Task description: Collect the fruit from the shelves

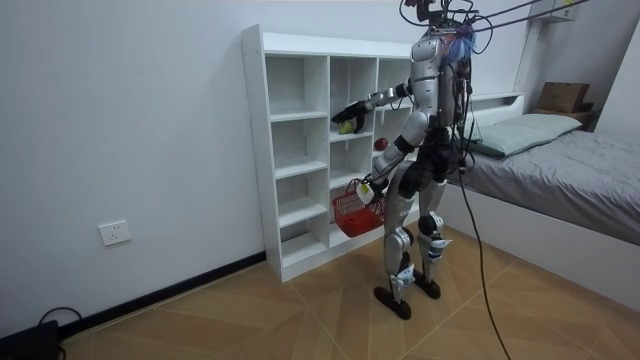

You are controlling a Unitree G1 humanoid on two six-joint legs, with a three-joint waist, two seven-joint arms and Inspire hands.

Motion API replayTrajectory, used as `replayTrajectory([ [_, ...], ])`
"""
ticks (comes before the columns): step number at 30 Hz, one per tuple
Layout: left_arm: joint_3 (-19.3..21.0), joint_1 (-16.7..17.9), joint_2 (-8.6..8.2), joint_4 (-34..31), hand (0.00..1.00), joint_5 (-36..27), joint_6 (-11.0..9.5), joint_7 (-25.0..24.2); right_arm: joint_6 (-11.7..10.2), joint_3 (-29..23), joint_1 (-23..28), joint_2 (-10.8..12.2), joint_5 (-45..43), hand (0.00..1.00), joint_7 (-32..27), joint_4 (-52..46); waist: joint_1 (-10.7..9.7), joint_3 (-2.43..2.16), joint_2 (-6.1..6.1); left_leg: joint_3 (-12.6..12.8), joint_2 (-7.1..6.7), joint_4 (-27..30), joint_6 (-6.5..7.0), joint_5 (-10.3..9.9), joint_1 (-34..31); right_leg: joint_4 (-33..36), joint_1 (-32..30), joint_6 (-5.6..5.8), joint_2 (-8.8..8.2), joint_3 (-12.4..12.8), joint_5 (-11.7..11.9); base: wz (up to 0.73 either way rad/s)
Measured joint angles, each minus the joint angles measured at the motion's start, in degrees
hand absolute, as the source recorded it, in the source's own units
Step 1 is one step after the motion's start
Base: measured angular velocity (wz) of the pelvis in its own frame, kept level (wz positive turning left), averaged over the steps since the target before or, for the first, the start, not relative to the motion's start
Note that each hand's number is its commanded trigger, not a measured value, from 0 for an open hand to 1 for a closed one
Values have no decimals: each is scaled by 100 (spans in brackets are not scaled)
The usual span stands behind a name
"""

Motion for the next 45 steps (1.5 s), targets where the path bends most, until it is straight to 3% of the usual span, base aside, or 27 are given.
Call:
replayTrajectory([
  [11,-38,-50,-43,0,100,1,3,-2,6,165,99,2,-19,0,364,18,0,-14,23,6,3,3,-17,43,19,75,-22,-13,-9,-4,6,0],
  [33,-59,-111,-52,0,100,-29,-1,6,2,161,99,3,-24,0,417,17,0,-27,6,65,-2,-30,-14,94,22,70,-69,-35,-45,4,-17,0],
  [35,-59,-111,-51,0,100,-34,-1,6,-1,161,99,3,-19,63,418,10,-5,-28,4,70,-2,-36,-13,95,22,67,-82,-35,-63,5,-18,0],
  [36,-62,-111,-51,0,100,-50,-1,7,-1,161,99,3,-17,78,418,9,-5,-27,4,70,-2,-38,-13,95,22,68,-80,-35,-66,5,-18,0],
  [37,-66,-111,-49,1,100,-76,-1,9,-1,161,99,3,-16,100,418,8,-5,-27,4,71,-2,-39,-12,95,22,68,-79,-35,-67,5,-18,0],
  [45,-208,-115,-26,1,100,-200,-10,125,-28,147,69,2,30,100,175,-4,-9,-22,7,76,-4,-53,-11,96,1,71,-87,-32,-77,5,-24,0],
])
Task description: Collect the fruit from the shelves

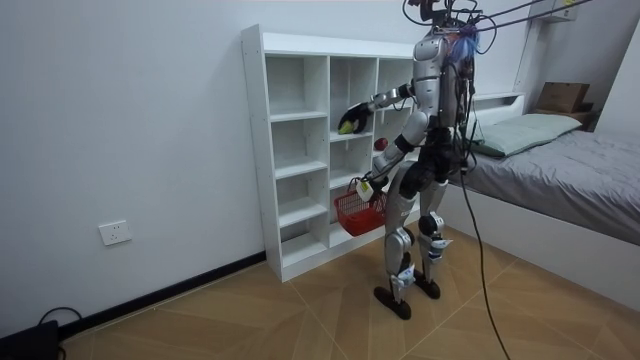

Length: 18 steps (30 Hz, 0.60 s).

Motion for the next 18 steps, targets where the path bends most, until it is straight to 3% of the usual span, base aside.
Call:
replayTrajectory([
  [18,-131,-142,24,198,100,-9,-56,128,-7,117,-82,1,170,100,-394,3,-6,30,39,1,1,-109,26,4,8,15,-28,24,-2,-10,-13,0],
])
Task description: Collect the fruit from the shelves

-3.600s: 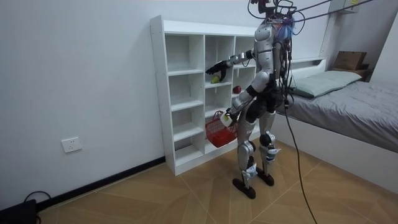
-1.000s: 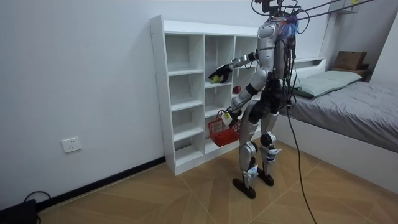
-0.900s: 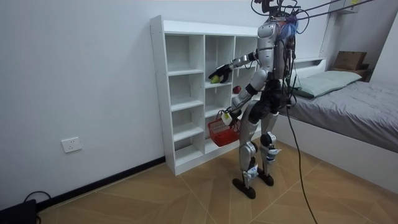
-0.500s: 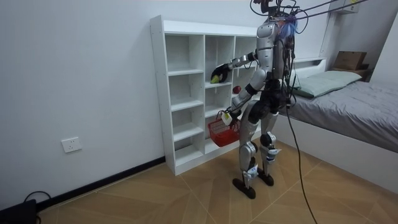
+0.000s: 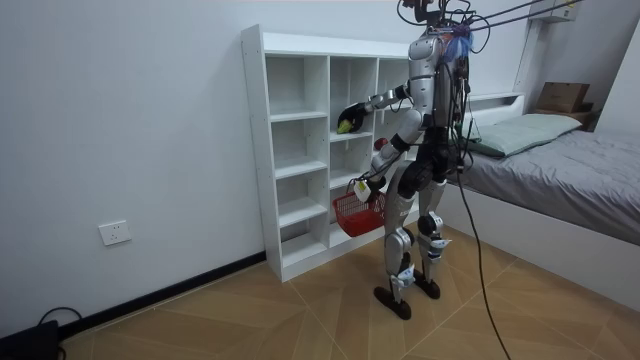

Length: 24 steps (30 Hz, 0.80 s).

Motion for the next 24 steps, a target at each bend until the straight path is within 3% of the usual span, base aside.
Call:
replayTrajectory([
  [13,-98,-5,-2,90,100,-227,-1,180,-2,-5,23,1,208,100,-79,3,-4,27,43,-2,-2,11,1,0,19,9,20,1,-4,2,1,0],
  [24,-95,24,-11,94,100,-243,-62,223,-14,-74,118,70,233,100,-90,-184,-15,-23,45,66,2,-41,13,11,96,8,39,2,-7,93,2,-3],
])
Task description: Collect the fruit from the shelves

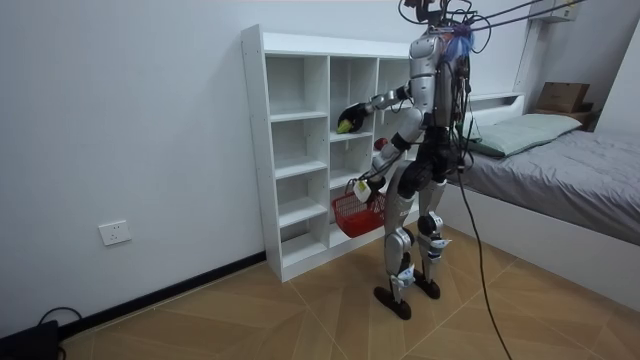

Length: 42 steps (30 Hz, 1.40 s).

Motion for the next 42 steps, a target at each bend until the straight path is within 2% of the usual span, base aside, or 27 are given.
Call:
replayTrajectory([
  [4,9,5,-44,95,100,-61,-68,29,-74,-174,384,270,-34,100,-60,-415,-204,-25,66,-2,-2,21,7,-5,30,-16,41,6,-4,-20,3,1],
  [6,8,5,-107,95,100,-49,-70,28,-122,-260,643,355,-174,100,-53,-768,-278,-34,149,7,-2,59,24,-23,25,-21,49,19,2,16,11,-2],
  [9,7,10,-212,97,100,-85,-77,37,-296,-472,1118,514,-204,100,-47,-1248,-382,-60,354,98,0,71,47,-39,47,-22,37,39,-1,113,24,-18],
  [11,4,25,-304,123,100,-93,-118,111,-451,-455,1372,699,-111,100,-11,-1425,-448,-128,475,268,17,-8,58,-40,109,1,-19,48,-2,260,29,-37],
  [14,11,56,-363,191,100,-94,-238,149,-507,-407,1667,879,47,100,115,-1629,-552,-173,532,453,67,-110,58,-40,245,12,-11,47,12,413,29,-31],
  [18,26,71,-407,190,100,-110,-279,149,-504,-386,2107,949,44,100,418,-2185,-766,-171,531,583,101,-146,57,-46,296,5,-32,41,15,569,33,-22],
  [21,12,57,-463,195,100,-123,-420,190,-325,-150,2729,892,138,100,839,-2300,-780,-172,520,780,108,-229,58,-52,348,14,-108,45,84,823,41,-30],
  [23,12,64,-487,199,100,-211,-485,235,-232,-87,2941,889,110,100,1059,-2305,-843,-159,549,836,124,-229,62,-58,319,33,-175,44,82,845,48,-22],
  [26,11,57,-498,200,100,-219,-572,253,-200,-93,2974,880,89,100,1257,-2363,-970,-144,573,945,173,-221,61,-77,296,80,-262,37,69,899,51,-18],
  [30,12,50,-551,200,100,-238,-594,252,-238,-272,3009,932,72,100,1338,-2618,-1096,-89,677,976,185,-210,59,-89,307,85,-274,34,91,945,53,-7],
  [34,15,60,-621,196,100,-208,-594,244,-231,-312,3226,963,-141,100,1419,-2769,-1124,-98,777,1094,208,-228,58,-89,300,111,-350,33,95,1059,54,-14],
  [39,7,23,-630,190,100,-223,-609,252,-233,-310,3446,962,-289,100,1411,-2687,-1135,-100,782,1191,226,-223,58,-95,308,115,-386,28,112,1177,56,-10],
  [42,3,11,-632,190,100,-222,-671,272,-314,-291,3448,978,-305,100,1319,-2239,-1162,-107,792,1212,234,-212,58,-124,309,104,-437,28,119,1184,56,-4],
])
